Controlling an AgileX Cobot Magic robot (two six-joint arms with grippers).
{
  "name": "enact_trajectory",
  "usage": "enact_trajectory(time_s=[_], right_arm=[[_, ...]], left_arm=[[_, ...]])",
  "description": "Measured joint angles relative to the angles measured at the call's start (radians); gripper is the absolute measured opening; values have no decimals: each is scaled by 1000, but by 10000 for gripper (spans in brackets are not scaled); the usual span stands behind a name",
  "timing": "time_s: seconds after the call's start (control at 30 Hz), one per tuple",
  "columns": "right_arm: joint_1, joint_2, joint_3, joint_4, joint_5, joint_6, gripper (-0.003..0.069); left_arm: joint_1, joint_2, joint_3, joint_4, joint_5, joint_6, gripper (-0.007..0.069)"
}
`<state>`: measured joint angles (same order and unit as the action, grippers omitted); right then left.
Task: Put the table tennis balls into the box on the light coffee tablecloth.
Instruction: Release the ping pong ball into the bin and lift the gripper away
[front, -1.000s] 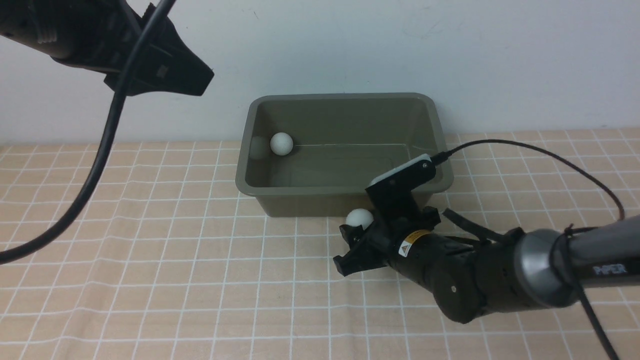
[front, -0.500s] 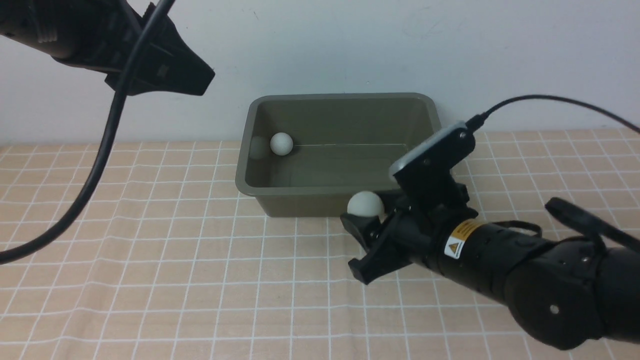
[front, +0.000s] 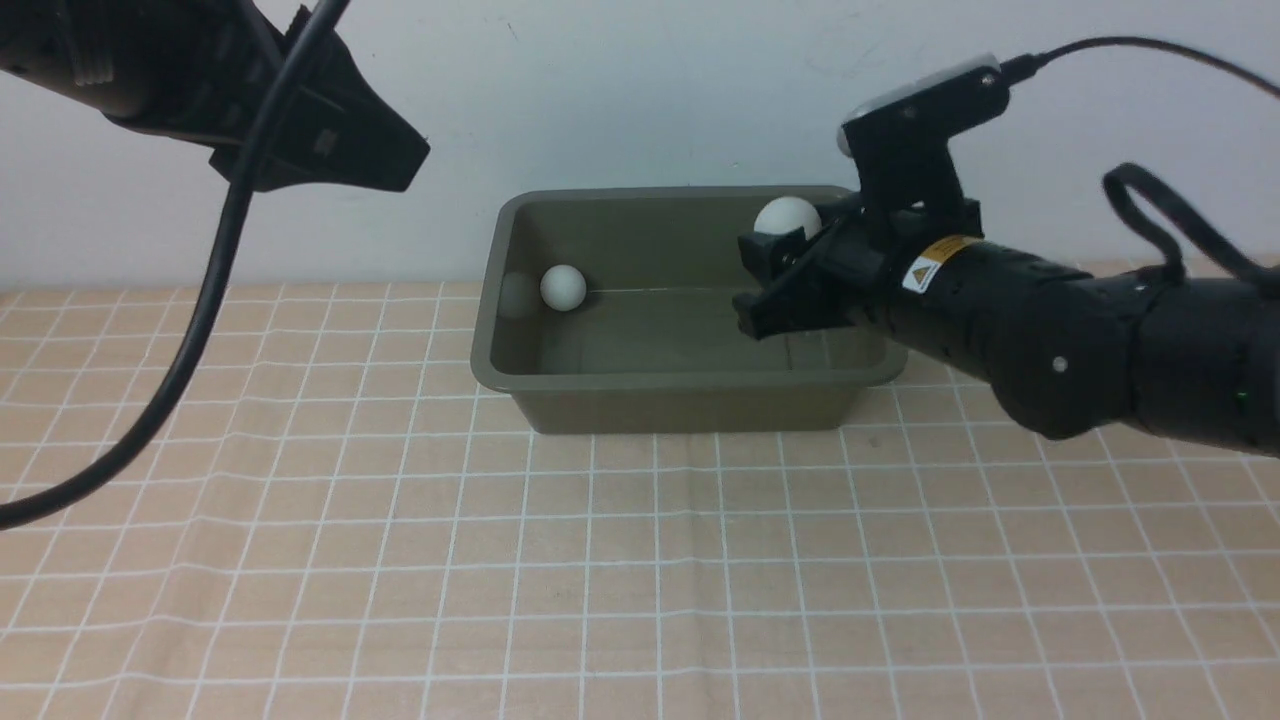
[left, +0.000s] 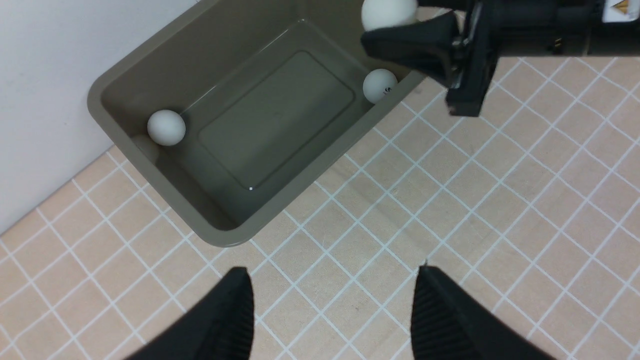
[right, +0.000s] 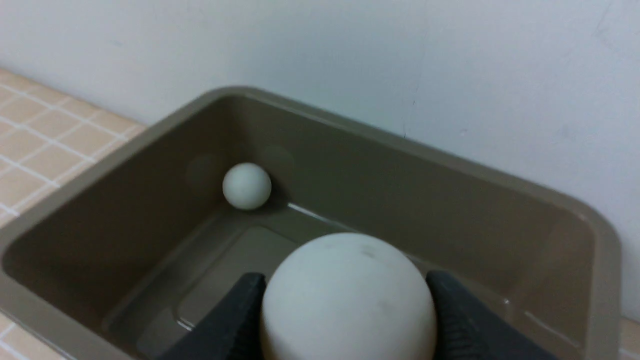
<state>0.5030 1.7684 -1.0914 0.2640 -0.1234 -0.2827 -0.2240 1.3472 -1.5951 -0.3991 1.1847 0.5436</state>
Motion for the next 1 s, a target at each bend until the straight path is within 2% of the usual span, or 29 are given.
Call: enact_trajectory(time_s=[0.37, 0.57, 0.7, 0.83, 0.9, 1.0], right_arm=[[0, 87, -36, -8, 44, 0, 365], [0, 87, -36, -8, -3, -10, 474], [0, 62, -36, -8, -20, -64, 494], [-11, -74, -36, -6, 0, -182, 486], [-17, -119, -36, -6, 21, -202, 484], [-27, -296, -36, -2, 142, -230, 483]], left_arm=[[0, 0, 0, 0, 9, 0, 351], [0, 0, 0, 0, 15, 0, 351], [0, 0, 0, -1, 17, 0, 351], [0, 0, 0, -18, 25, 0, 351], [0, 0, 0, -19, 30, 0, 351], [0, 0, 0, -19, 35, 0, 351]])
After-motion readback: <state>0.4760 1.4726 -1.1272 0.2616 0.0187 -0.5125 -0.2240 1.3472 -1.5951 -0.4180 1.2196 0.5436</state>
